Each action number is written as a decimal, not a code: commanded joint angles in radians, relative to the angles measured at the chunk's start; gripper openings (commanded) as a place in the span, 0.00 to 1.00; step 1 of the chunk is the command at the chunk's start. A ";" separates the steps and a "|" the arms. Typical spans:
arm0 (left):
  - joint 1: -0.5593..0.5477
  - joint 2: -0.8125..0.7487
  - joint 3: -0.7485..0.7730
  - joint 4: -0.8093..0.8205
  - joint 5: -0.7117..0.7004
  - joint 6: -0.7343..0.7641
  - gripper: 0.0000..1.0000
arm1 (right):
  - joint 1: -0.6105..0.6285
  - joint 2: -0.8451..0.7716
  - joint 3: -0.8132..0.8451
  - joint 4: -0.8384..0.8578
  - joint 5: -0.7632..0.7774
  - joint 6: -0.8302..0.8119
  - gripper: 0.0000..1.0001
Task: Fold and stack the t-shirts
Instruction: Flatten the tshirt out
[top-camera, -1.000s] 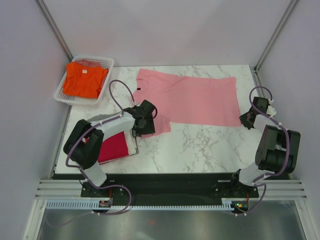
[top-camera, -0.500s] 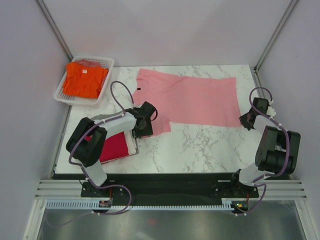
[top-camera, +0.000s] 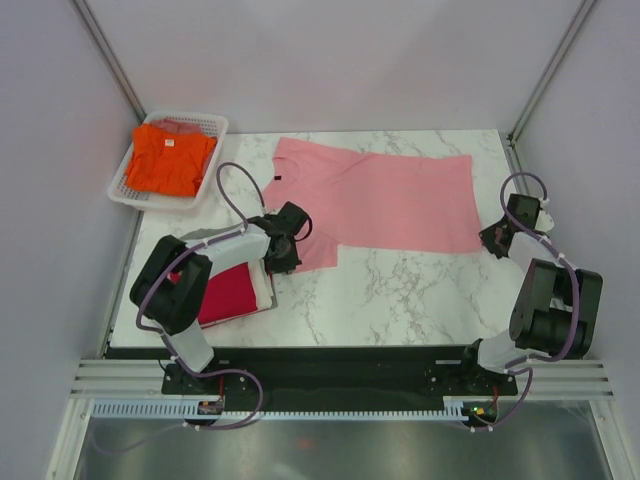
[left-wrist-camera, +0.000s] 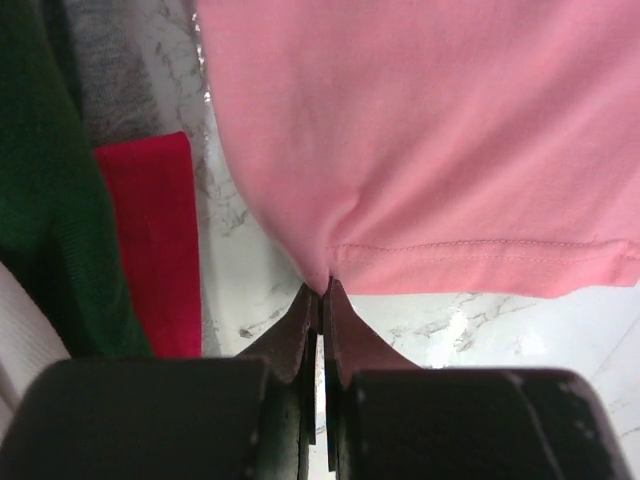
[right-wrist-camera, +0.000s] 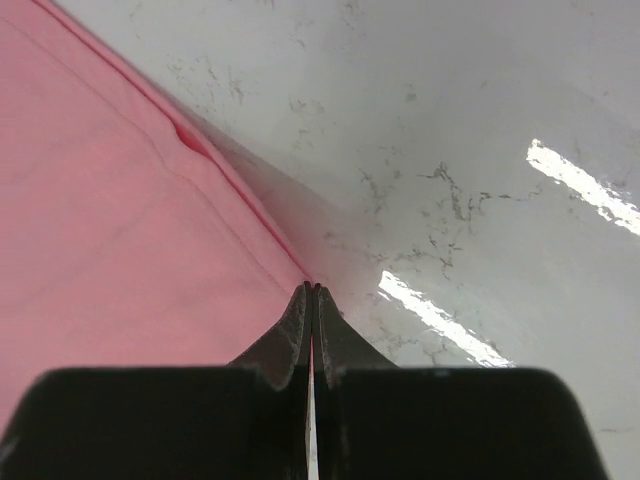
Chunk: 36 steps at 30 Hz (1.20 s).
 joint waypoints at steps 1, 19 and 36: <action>-0.004 -0.055 0.085 0.013 0.024 0.044 0.02 | -0.006 -0.069 0.019 0.000 -0.023 -0.019 0.00; 0.283 0.102 0.975 -0.275 0.126 0.158 0.02 | 0.066 0.064 0.523 -0.180 -0.198 -0.032 0.00; 0.283 -0.294 1.152 0.046 0.297 0.230 0.02 | 0.011 -0.291 0.912 -0.237 -0.206 -0.077 0.00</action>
